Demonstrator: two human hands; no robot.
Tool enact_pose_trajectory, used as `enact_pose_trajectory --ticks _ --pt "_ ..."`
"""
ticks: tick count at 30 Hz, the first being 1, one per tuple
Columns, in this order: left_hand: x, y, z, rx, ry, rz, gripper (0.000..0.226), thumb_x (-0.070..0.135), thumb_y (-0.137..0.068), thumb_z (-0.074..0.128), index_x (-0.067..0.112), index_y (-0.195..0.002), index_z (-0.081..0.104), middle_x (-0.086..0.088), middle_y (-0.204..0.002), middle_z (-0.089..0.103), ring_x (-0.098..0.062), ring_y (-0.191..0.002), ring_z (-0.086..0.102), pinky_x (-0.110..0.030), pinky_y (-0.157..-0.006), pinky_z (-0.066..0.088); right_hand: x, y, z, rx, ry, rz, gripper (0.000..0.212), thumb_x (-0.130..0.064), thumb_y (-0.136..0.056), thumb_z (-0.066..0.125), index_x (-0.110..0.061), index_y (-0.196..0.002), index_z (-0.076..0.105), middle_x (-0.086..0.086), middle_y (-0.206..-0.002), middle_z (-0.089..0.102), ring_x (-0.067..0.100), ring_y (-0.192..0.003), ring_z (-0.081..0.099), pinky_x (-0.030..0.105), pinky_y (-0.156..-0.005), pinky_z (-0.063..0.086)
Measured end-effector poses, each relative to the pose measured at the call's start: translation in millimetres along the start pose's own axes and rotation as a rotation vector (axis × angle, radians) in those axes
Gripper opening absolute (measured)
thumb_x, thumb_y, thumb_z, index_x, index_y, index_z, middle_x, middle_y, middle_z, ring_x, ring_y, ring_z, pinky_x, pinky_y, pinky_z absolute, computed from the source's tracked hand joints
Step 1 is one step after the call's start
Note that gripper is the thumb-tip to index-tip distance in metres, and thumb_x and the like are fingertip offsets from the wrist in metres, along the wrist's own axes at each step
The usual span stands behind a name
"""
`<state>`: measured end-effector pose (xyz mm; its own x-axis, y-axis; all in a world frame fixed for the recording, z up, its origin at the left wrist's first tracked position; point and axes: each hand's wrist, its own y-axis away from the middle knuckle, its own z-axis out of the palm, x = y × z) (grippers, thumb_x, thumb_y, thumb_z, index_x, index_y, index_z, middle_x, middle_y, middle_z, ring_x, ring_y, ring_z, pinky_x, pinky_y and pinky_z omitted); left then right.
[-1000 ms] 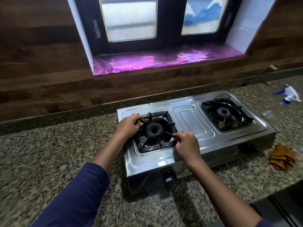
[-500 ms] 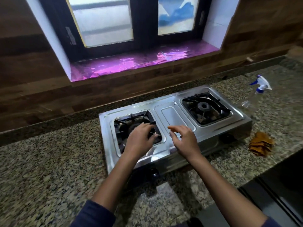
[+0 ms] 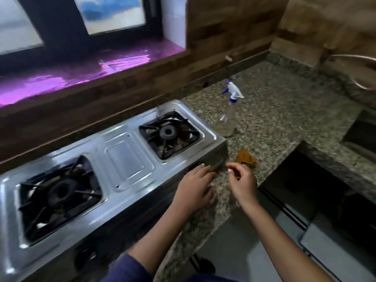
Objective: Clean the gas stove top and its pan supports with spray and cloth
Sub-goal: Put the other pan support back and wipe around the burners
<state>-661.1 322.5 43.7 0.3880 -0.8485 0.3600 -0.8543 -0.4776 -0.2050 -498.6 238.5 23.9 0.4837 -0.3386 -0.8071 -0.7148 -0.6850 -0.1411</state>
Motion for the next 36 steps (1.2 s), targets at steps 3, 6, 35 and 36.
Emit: enact_pose_trajectory --ticks 3,6,35,36 --pt "4 -17 30 -0.031 -0.070 -0.023 0.043 0.034 -0.089 0.055 0.013 -0.126 0.062 -0.009 -0.137 0.056 -0.030 -0.132 0.048 -0.043 -0.106 0.045 44 -30 -18 -0.006 0.129 0.128 0.024 -0.010 -0.086 0.065 -0.012 -0.110 0.068 0.009 -0.112 0.059 0.028 -0.104 0.060 0.041 -0.093 0.050" --pt "5 -17 42 -0.022 -0.115 -0.059 0.046 0.035 -0.089 0.045 0.012 -0.125 0.064 -0.008 -0.134 0.059 -0.030 -0.130 0.050 -0.043 -0.107 0.044 69 -60 -24 -0.068 0.268 0.203 0.046 -0.024 -0.087 0.068 -0.011 -0.130 0.055 0.013 -0.129 0.048 0.033 -0.117 0.049 0.042 -0.101 0.044" --pt "-98 260 -130 0.548 -0.084 -0.854 0.051 0.045 -0.094 0.041 0.013 -0.128 0.061 -0.006 -0.134 0.059 -0.022 -0.131 0.049 -0.038 -0.111 0.037 -164 70 132 -0.736 0.079 -0.697 0.046 -0.020 -0.063 0.057 -0.025 -0.106 0.072 0.004 -0.104 0.067 0.027 -0.098 0.058 0.036 -0.086 0.048" --pt "-110 273 -140 0.484 -0.012 -0.899 0.059 0.053 -0.093 0.034 0.014 -0.131 0.059 -0.007 -0.137 0.057 -0.021 -0.132 0.048 -0.036 -0.112 0.036 -171 84 144 -0.746 0.198 -0.734 0.046 -0.023 -0.063 0.056 -0.026 -0.105 0.073 0.007 -0.104 0.067 0.032 -0.097 0.057 0.040 -0.082 0.049"
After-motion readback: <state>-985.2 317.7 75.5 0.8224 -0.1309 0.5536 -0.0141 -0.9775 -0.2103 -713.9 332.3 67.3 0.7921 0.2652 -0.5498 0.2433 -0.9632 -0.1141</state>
